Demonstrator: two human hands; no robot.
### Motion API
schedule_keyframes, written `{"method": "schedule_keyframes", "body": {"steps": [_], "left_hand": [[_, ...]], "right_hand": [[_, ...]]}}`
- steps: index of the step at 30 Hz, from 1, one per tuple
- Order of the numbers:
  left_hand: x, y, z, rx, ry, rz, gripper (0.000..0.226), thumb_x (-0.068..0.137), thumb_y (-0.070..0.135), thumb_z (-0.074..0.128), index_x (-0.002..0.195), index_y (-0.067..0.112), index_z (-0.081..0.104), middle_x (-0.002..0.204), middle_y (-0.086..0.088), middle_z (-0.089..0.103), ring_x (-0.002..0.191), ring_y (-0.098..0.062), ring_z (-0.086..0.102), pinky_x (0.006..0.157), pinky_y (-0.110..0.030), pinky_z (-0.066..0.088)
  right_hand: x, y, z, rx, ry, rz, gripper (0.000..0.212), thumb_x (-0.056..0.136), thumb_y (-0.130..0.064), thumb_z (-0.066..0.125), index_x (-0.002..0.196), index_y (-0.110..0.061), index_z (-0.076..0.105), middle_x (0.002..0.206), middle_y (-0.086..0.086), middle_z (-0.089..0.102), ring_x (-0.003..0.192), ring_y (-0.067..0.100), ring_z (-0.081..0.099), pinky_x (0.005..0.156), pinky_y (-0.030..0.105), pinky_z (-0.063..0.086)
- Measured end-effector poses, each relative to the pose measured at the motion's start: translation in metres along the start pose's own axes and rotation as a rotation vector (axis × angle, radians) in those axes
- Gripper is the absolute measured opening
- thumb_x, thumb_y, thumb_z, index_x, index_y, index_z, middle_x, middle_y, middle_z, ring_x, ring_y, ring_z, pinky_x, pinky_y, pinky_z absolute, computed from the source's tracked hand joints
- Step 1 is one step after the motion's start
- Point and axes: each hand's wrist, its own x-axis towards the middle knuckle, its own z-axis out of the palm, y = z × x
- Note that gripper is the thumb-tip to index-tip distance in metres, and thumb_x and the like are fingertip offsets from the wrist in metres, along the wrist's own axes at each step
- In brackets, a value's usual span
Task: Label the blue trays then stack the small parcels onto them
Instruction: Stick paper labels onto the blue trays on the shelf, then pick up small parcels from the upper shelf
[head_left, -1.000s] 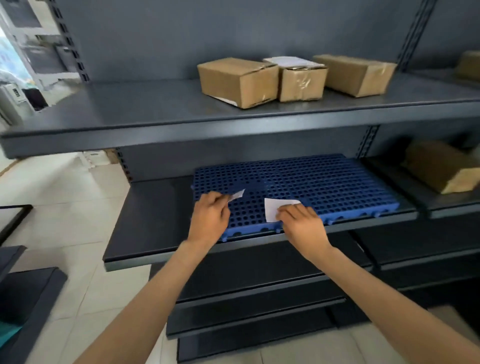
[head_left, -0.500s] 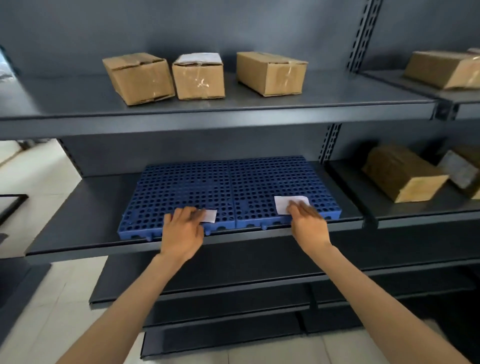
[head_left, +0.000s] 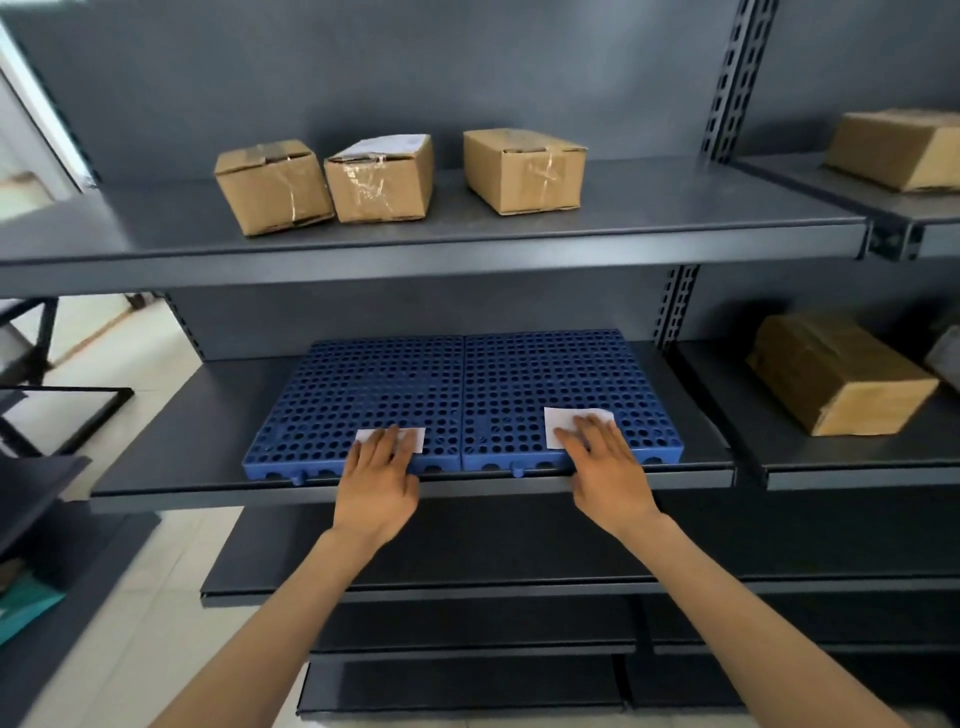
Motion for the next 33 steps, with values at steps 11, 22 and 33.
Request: {"method": "schedule_keyframes", "body": {"steps": [11,22,33], "left_hand": [[-0.001,0.001,-0.003,-0.020,-0.046,0.013,0.067,0.088,0.036,0.019,0.150,0.016,0.030,0.158,-0.013,0.025,0.148,-0.030,0.014,0.121,-0.048,0.009],[-0.023,-0.010,-0.091,-0.328,0.275,0.192,0.056,0.092,0.025,0.032,0.147,0.018,0.038,0.155,-0.006,0.033,0.147,-0.022,0.019,0.119,-0.044,0.021],[0.037,-0.041,-0.305,-0.280,0.753,0.469,0.055,0.087,0.017,0.046,0.141,0.015,0.047,0.147,-0.007,0.045,0.141,-0.022,0.032,0.117,-0.031,0.023]], "right_hand": [[-0.005,0.001,-0.007,-0.086,-0.001,-0.060,0.076,0.072,-0.010,0.075,0.142,-0.009,0.044,0.148,0.015,0.042,0.143,0.034,0.030,0.119,0.049,0.015],[-0.008,-0.062,-0.111,0.194,0.500,-0.083,0.052,0.087,-0.004,0.036,0.138,-0.003,0.049,0.143,0.008,0.051,0.143,0.024,0.033,0.116,0.049,0.028],[0.128,-0.224,-0.260,0.181,0.666,-0.308,0.055,0.087,-0.009,0.050,0.142,-0.006,0.044,0.149,0.010,0.042,0.144,0.025,0.029,0.115,0.042,0.032]]}}
